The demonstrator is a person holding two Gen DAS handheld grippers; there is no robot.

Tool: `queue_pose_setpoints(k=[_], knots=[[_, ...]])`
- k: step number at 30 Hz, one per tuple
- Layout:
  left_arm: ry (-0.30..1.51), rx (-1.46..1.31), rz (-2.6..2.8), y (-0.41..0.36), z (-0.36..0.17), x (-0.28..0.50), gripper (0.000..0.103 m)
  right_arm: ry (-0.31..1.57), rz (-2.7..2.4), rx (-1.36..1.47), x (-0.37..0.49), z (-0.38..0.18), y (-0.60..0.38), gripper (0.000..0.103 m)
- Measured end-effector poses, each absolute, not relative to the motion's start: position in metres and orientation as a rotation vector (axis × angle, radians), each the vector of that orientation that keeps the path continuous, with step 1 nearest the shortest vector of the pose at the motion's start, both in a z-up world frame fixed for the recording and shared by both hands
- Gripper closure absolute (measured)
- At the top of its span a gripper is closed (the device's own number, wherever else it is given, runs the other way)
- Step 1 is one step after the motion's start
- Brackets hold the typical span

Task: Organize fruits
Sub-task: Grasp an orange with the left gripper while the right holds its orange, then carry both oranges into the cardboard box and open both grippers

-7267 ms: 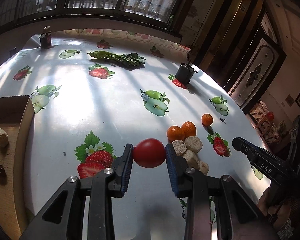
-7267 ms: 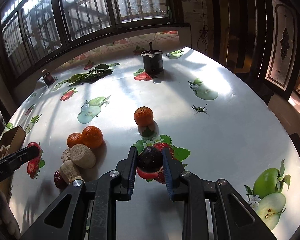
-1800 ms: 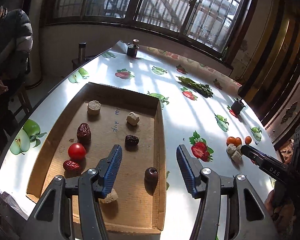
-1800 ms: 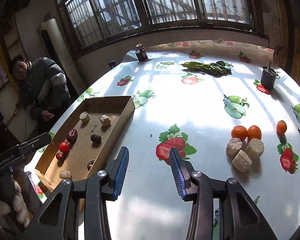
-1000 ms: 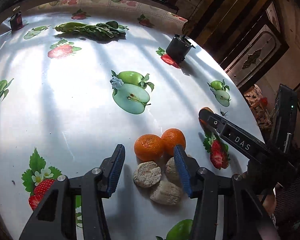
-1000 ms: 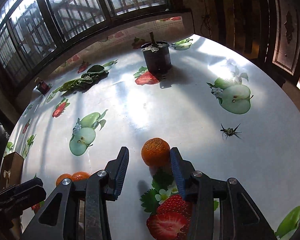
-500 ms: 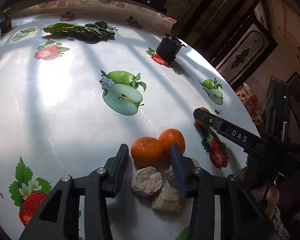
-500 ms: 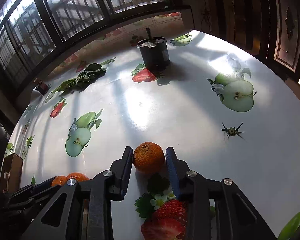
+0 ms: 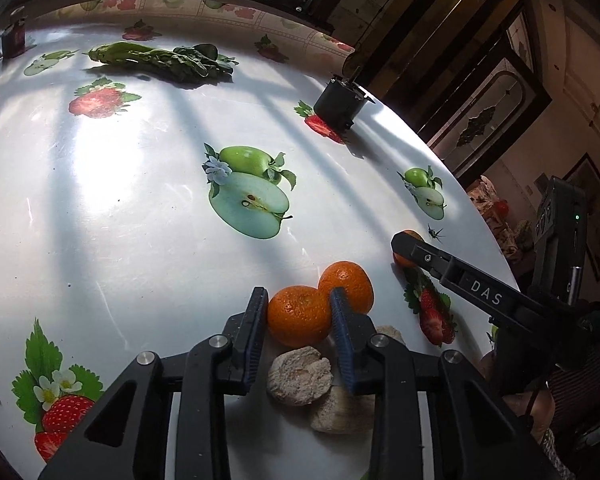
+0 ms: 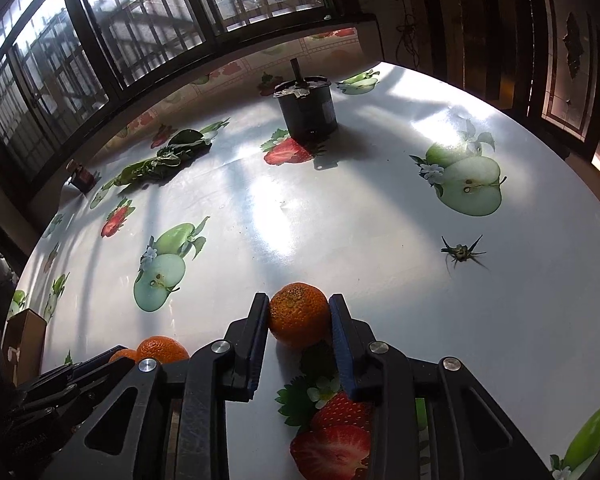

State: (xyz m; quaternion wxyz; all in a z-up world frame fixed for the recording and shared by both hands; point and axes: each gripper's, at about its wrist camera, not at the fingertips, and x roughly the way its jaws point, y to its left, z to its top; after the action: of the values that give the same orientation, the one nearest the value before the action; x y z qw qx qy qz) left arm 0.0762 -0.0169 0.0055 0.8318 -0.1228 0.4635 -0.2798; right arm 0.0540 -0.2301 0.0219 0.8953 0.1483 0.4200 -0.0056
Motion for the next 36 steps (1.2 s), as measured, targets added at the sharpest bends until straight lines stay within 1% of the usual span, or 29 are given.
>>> queue_pose_setpoints(k=[3, 6, 7, 8, 9, 13, 17, 23, 27, 30, 33, 36], knots=[[0.979, -0.257, -0.588, -0.017, 0.006, 0.075, 0.072, 0.866, -0.016, 0.312, 0.053, 0.022, -0.231, 0.071], [0.961, -0.245, -0.598, -0.021, 0.006, 0.072, 0.063, 0.856, -0.017, 0.325, 0.051, 0.024, -0.234, 0.071], [0.959, -0.226, -0.593, -0.023, 0.007, 0.071, 0.063, 0.855, -0.018, 0.326, 0.051, 0.025, -0.234, 0.071], [0.961, -0.213, -0.59, -0.024, 0.008, 0.071, 0.064, 0.854, -0.017, 0.328, 0.051, 0.025, -0.234, 0.071], [0.965, -0.207, -0.581, -0.024, 0.008, 0.07, 0.074, 0.854, -0.015, 0.329, 0.05, 0.025, -0.234, 0.071], [0.979, -0.247, -0.563, -0.017, 0.008, 0.072, 0.074, 0.844, -0.01, 0.334, 0.049, 0.028, -0.234, 0.071], [0.943, -0.249, -0.524, -0.009, 0.017, 0.071, 0.074, 0.827, -0.007, 0.337, 0.049, 0.031, -0.234, 0.071], [0.837, -0.243, -0.456, 0.015, 0.058, 0.044, 0.074, 0.779, 0.022, 0.318, 0.044, 0.042, -0.229, 0.071], [0.813, -0.234, -0.386, 0.059, 0.082, 0.008, 0.074, 0.759, 0.055, 0.292, 0.036, 0.056, -0.213, 0.071], [0.802, -0.24, -0.266, 0.112, 0.09, -0.02, 0.074, 0.734, 0.142, 0.273, 0.021, 0.081, -0.18, 0.071], [0.824, -0.262, -0.108, 0.174, 0.083, -0.041, 0.073, 0.731, 0.27, 0.24, 0.008, 0.102, -0.131, 0.07], [0.846, -0.294, 0.044, 0.231, 0.068, -0.059, 0.073, 0.754, 0.403, 0.185, -0.007, 0.11, -0.071, 0.07]])
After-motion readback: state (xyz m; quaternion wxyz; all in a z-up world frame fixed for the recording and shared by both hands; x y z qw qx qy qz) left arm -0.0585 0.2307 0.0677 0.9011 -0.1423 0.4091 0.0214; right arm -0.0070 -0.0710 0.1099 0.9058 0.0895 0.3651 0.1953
